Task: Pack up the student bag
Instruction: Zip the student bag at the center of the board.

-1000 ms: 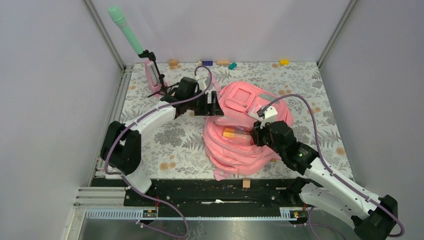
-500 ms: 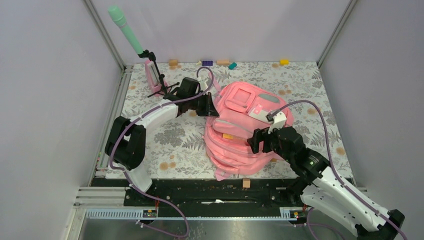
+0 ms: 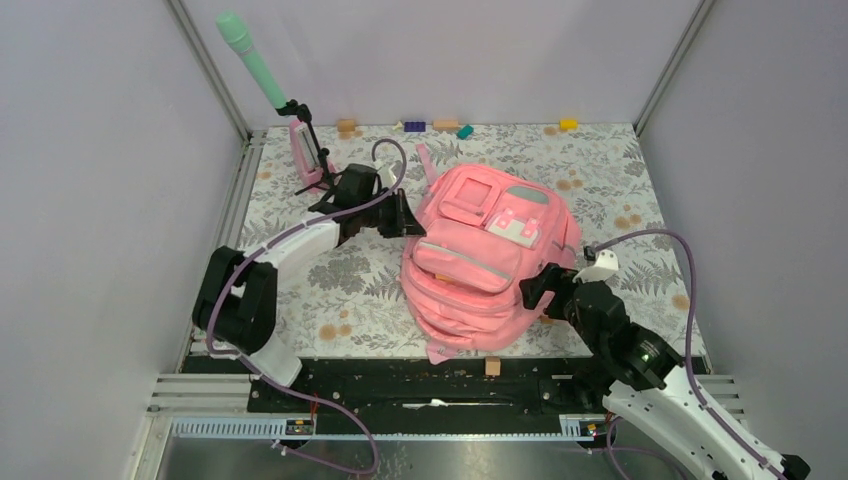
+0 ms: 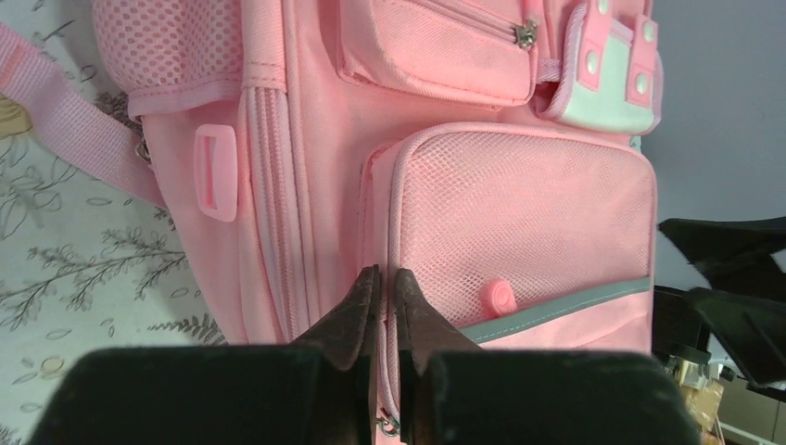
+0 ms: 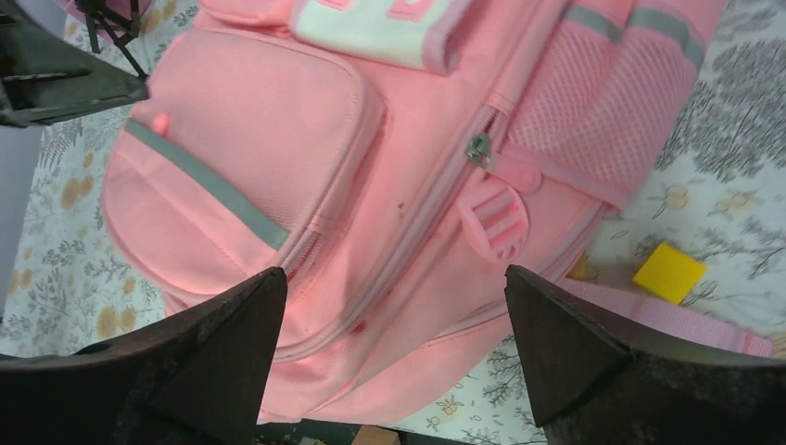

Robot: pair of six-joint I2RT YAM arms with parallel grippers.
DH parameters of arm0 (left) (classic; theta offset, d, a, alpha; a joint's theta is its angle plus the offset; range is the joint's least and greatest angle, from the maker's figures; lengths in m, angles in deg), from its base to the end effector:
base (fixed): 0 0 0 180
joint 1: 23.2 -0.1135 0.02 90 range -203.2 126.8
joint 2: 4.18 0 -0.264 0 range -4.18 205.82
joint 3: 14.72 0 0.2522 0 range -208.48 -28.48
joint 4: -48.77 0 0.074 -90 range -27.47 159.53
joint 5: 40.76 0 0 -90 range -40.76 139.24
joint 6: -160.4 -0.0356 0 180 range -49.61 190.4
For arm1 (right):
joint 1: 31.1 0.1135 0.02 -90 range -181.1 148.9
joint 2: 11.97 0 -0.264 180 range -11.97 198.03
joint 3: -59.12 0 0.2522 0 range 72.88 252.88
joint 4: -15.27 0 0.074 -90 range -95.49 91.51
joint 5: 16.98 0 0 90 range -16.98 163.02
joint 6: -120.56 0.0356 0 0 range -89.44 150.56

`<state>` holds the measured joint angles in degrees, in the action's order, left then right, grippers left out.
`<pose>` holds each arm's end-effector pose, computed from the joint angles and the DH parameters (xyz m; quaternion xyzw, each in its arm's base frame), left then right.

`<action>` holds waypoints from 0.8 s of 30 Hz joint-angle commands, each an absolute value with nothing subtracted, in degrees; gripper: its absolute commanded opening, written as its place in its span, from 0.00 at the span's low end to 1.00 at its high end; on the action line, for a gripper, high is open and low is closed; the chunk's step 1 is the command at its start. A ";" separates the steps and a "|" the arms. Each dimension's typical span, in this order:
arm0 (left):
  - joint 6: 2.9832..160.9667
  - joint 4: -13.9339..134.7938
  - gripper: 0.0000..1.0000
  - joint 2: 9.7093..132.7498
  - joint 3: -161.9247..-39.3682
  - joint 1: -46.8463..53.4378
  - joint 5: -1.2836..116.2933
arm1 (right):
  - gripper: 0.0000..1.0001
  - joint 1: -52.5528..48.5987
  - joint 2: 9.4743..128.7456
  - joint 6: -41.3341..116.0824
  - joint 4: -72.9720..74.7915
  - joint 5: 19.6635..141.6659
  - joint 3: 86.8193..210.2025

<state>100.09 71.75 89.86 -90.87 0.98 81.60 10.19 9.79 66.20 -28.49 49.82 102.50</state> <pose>0.3182 -0.1637 0.2313 0.0737 0.8780 -0.4068 0.2411 0.0905 0.0608 0.2641 0.0720 0.8173 0.2095 0.5319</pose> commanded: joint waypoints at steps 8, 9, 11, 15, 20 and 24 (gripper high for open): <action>97.08 72.44 0.00 76.35 -82.38 -1.67 81.39 | 0.84 10.29 18.92 76.19 -10.67 57.38 96.04; 96.69 72.91 0.00 75.69 -81.79 -1.67 81.43 | 0.83 10.21 20.27 76.50 -8.57 58.40 95.81; 95.83 73.95 0.00 74.28 -80.72 -1.67 81.55 | 0.79 10.21 22.86 77.09 -4.40 60.01 95.14; 94.83 75.12 0.00 70.46 -78.41 -1.67 80.88 | 0.66 10.22 28.36 77.30 0.25 60.55 95.53; 95.87 74.42 0.01 65.44 -74.34 -1.67 79.80 | 0.28 10.23 32.05 73.30 3.26 58.02 98.21; 96.33 74.02 0.42 60.06 -72.58 -1.67 77.20 | 0.04 8.91 35.85 68.35 3.26 56.88 101.68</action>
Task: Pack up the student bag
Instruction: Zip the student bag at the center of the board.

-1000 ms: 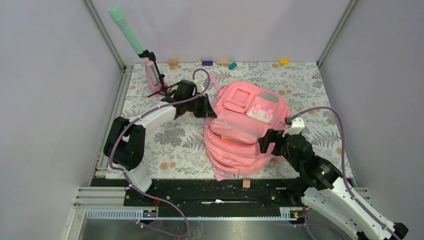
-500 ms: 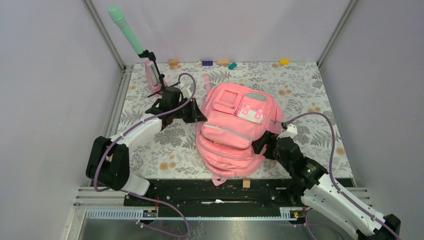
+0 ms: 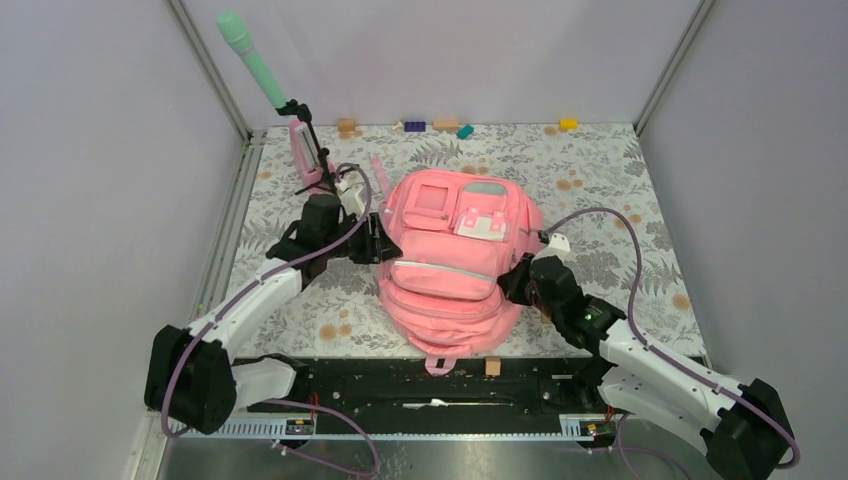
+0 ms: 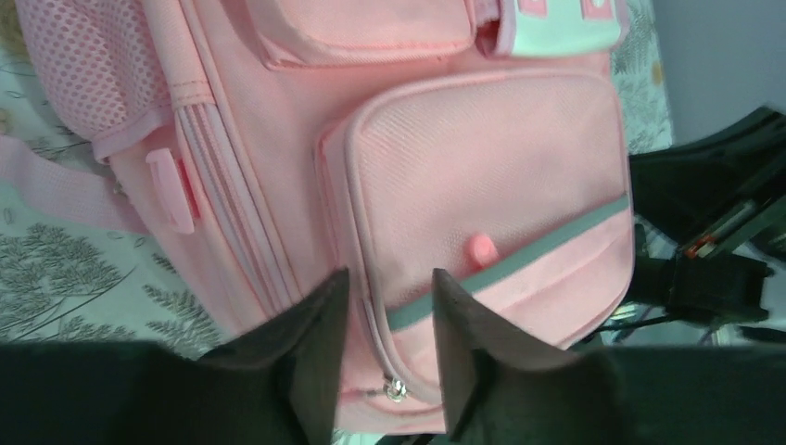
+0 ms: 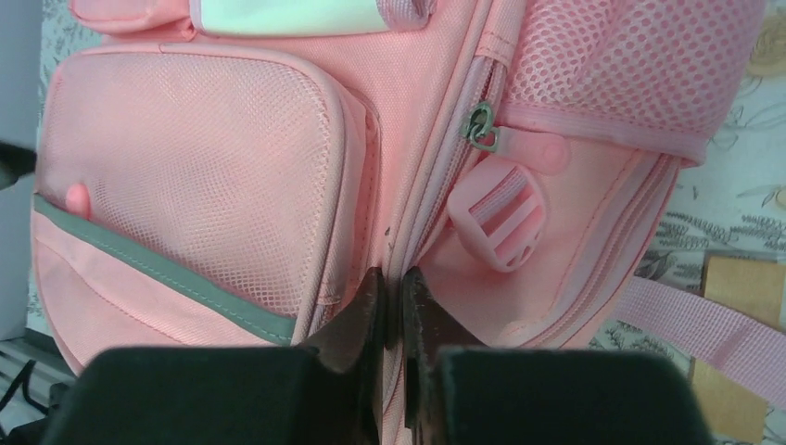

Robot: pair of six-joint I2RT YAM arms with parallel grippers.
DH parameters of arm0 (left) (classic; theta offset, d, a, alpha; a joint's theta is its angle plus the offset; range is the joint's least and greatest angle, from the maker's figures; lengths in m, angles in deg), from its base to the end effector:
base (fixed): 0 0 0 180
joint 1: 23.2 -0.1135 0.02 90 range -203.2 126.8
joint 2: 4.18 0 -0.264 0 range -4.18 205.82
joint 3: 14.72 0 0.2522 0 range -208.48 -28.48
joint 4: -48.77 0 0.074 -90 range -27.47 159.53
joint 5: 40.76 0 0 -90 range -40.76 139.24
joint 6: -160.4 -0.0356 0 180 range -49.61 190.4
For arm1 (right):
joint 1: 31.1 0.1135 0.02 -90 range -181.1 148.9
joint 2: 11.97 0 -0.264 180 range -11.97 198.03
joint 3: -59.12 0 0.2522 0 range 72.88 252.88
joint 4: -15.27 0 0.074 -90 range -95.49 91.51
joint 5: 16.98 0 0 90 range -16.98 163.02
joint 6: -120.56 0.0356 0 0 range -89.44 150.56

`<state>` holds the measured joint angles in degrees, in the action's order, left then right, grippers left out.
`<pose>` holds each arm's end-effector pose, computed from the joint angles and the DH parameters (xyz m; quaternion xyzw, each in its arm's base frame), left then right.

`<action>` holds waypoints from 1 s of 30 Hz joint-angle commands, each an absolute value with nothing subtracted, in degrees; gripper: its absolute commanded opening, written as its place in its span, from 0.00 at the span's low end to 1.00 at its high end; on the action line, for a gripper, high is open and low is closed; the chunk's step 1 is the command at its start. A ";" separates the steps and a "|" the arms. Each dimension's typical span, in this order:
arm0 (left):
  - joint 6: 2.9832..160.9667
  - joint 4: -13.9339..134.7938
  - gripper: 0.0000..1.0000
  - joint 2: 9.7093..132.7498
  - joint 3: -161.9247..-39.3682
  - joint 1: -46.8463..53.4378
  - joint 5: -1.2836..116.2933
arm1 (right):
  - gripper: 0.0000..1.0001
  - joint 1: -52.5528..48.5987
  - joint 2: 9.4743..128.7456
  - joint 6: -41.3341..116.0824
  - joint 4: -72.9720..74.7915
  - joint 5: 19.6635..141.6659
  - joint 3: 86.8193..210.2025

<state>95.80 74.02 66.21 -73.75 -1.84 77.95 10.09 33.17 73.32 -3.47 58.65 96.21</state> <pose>0.2388 -0.1118 0.2498 0.0808 0.8689 -0.3760 0.3116 0.1415 0.1121 0.2164 0.0771 0.8440 0.2685 0.4578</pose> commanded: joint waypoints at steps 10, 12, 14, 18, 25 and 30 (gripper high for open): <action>100.47 63.23 0.97 37.42 -55.56 -1.49 74.14 | 0.00 -2.04 48.89 58.18 3.00 72.16 114.03; 101.45 62.09 0.99 33.93 -52.43 -1.49 73.61 | 0.00 -4.61 51.45 57.04 3.00 76.75 116.30; 102.43 60.27 0.99 31.85 -49.75 -1.43 74.23 | 0.00 -7.06 53.95 56.03 3.00 81.44 118.56; 103.14 58.11 0.99 31.86 -47.32 -1.41 75.08 | 0.00 -10.98 58.76 55.22 2.96 89.40 122.72; 101.81 51.46 0.88 37.70 -45.53 -1.45 75.53 | 0.01 -14.08 60.08 54.55 1.95 93.28 124.36; 100.35 47.18 0.83 42.66 -44.75 -1.49 74.29 | 0.14 -14.40 57.59 53.19 -0.67 92.64 123.05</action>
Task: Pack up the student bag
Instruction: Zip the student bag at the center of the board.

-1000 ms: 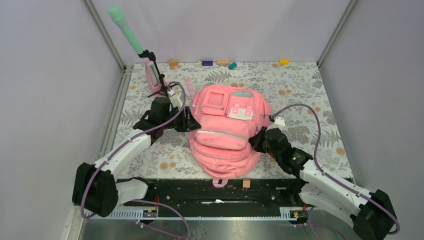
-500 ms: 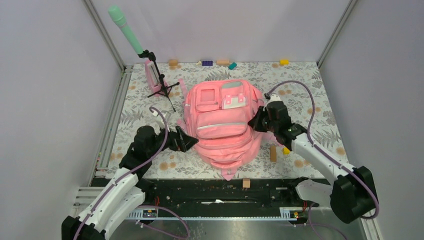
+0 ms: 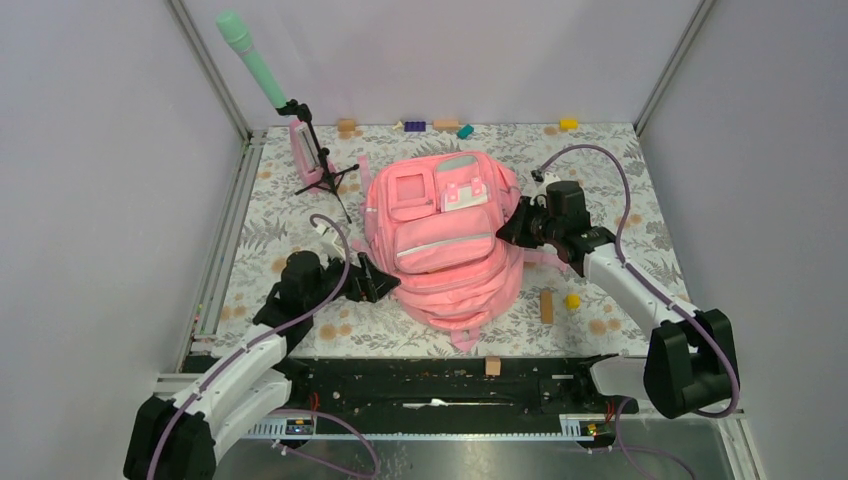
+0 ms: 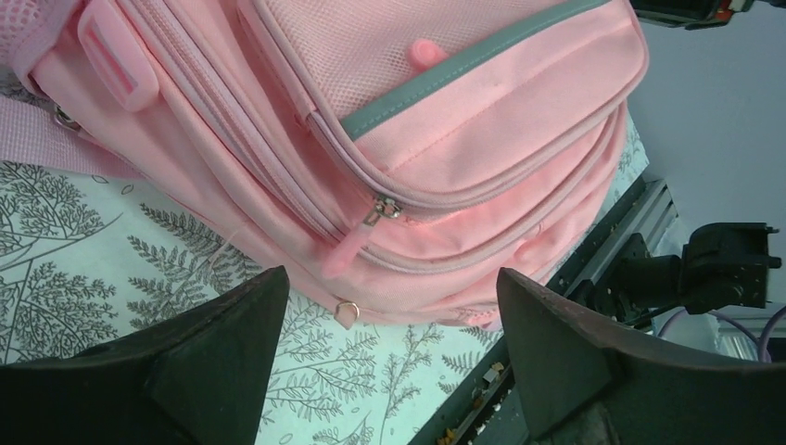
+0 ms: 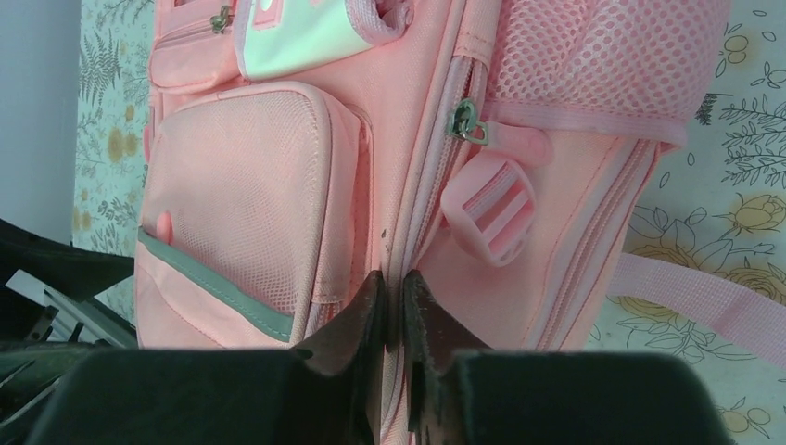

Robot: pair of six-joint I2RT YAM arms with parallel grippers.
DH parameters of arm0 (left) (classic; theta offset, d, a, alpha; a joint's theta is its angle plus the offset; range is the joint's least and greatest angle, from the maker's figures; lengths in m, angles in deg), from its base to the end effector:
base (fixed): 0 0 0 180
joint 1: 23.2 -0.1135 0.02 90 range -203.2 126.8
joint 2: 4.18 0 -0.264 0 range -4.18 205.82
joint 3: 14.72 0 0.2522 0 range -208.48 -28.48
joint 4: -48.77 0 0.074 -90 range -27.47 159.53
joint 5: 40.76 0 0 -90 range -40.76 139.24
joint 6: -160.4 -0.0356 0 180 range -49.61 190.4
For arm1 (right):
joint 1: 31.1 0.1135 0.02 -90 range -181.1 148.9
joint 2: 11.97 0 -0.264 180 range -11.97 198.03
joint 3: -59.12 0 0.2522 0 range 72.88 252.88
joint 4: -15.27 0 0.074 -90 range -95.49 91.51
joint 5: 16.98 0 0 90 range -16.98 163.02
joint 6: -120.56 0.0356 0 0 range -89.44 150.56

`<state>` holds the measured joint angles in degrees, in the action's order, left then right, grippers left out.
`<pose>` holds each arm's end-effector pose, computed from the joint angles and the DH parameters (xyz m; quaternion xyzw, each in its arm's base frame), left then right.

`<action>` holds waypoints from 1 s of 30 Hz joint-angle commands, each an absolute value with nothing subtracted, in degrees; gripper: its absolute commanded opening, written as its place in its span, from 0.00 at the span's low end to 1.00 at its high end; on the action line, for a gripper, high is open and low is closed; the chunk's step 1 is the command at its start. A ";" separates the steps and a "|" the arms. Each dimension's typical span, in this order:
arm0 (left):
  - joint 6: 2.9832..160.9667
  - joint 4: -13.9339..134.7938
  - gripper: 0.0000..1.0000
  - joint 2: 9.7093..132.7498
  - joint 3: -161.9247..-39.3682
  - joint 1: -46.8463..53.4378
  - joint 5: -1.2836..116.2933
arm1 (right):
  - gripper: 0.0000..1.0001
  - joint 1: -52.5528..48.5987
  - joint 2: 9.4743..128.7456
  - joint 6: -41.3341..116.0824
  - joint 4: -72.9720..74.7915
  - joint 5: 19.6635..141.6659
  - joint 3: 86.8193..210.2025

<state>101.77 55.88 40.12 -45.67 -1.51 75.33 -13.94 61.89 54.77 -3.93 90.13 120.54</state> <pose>0.1575 -0.0795 0.2026 0.0607 0.8083 -0.4140 0.4142 0.2691 0.0941 0.2561 -0.0193 0.8662 0.2918 0.4052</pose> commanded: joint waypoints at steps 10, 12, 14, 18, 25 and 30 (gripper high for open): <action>99.18 41.35 0.52 47.94 -42.68 -1.50 76.02 | 0.36 -14.53 54.01 51.44 -3.55 91.38 122.16; 98.94 41.05 0.53 48.64 -42.57 -1.49 75.89 | 0.39 -14.58 53.57 51.55 -3.58 91.14 121.94; 98.87 40.52 0.53 49.47 -42.58 -1.49 75.56 | 0.41 -14.58 53.20 51.61 -3.59 91.25 121.83; 98.78 38.68 0.53 51.66 -42.95 -1.50 76.35 | 0.44 -14.58 52.07 52.00 -3.59 91.70 121.39; 97.73 37.33 0.36 55.19 -43.59 -1.49 76.15 | 0.45 -14.57 49.59 51.90 -4.95 91.48 120.66; 97.86 36.09 0.22 56.20 -43.77 -1.49 77.64 | 0.45 -14.58 48.42 51.51 -5.84 91.15 120.21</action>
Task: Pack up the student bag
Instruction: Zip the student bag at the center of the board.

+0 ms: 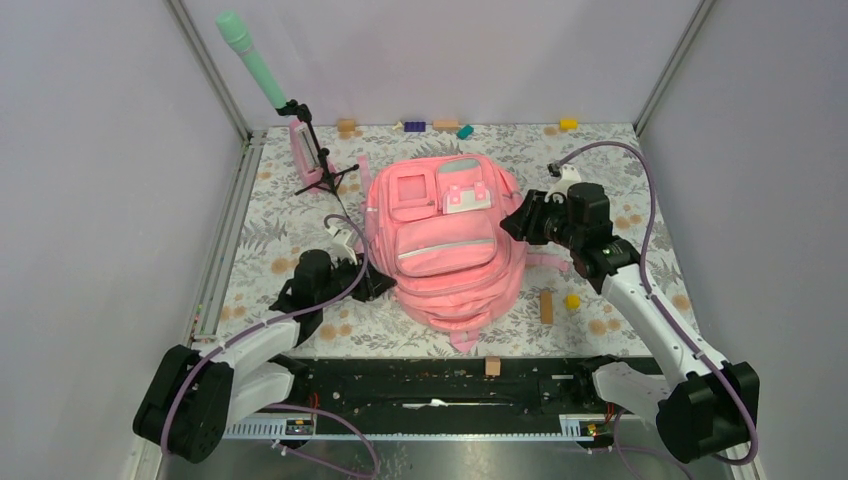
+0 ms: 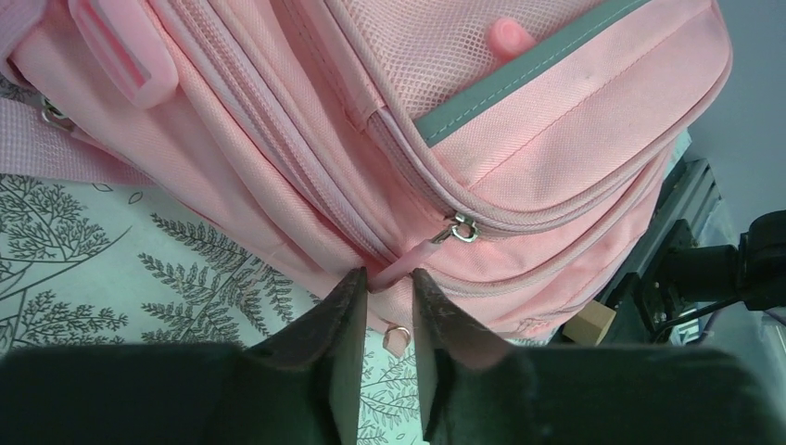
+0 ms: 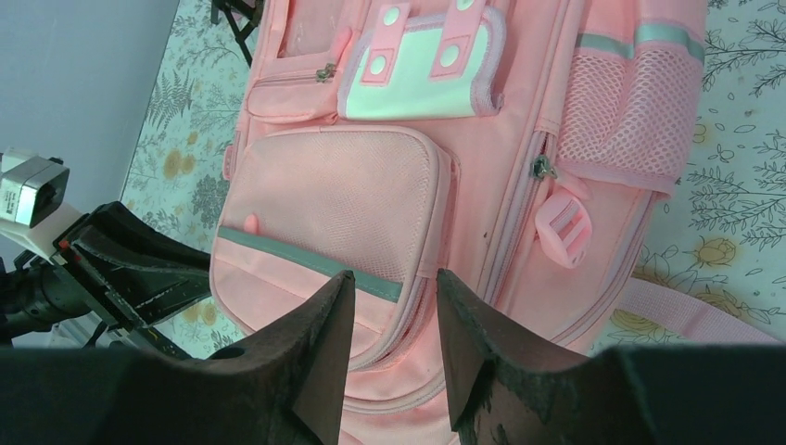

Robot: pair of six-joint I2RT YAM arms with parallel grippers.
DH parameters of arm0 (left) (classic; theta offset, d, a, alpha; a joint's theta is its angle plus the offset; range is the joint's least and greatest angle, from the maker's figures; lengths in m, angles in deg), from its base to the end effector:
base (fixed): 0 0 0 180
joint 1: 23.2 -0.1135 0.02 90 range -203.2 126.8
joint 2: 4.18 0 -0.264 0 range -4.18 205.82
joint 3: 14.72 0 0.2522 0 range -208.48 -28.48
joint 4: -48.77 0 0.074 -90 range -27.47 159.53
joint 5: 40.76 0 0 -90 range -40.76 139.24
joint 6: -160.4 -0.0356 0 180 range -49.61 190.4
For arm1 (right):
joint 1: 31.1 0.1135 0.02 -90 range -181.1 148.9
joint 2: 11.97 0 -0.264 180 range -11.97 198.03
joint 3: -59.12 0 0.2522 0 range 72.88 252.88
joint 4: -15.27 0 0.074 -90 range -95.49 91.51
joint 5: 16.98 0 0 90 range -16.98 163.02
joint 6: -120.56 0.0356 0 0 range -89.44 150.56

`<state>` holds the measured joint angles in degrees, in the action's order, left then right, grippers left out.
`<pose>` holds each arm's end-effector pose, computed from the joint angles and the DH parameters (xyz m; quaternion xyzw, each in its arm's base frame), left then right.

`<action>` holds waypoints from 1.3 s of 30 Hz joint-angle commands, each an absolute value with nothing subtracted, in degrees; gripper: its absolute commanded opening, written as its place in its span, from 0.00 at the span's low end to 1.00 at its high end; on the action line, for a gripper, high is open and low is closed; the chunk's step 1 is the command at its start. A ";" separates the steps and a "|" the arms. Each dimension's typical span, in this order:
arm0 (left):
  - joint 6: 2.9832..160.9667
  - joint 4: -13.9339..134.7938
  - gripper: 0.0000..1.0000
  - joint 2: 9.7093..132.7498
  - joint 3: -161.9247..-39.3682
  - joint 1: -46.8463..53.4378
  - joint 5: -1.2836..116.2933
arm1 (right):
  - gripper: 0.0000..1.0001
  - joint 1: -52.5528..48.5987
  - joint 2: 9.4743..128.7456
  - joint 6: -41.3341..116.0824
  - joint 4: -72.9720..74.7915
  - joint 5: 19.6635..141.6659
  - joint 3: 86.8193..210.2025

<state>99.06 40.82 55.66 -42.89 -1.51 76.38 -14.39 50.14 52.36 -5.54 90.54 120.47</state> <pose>0.1787 -0.0885 0.1668 0.0786 0.8203 -0.4039 0.3974 0.2355 0.0819 0.3038 -0.0493 0.8203 0.3022 0.4831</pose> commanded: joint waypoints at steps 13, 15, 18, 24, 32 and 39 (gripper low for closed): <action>99.17 38.60 0.00 51.84 -42.27 -1.42 79.16 | 0.59 -14.58 46.46 53.31 -5.92 92.57 115.95; 100.01 39.11 0.00 49.98 -41.79 -1.18 79.23 | 0.60 -14.56 45.92 54.12 -4.95 93.18 114.62; 99.99 41.04 0.00 47.21 -41.65 -0.16 78.57 | 0.60 -14.56 45.52 54.95 -3.48 94.03 113.01; 98.42 45.94 0.00 44.73 -42.28 3.55 75.97 | 0.56 -14.49 45.65 56.08 -2.60 95.64 112.05; 96.78 48.87 0.00 44.24 -43.18 8.62 73.28 | 0.54 -14.45 46.24 56.71 -1.51 96.64 111.49; 96.63 49.40 0.00 45.72 -45.46 11.86 71.32 | 0.54 -14.49 45.97 57.22 -0.78 96.76 111.08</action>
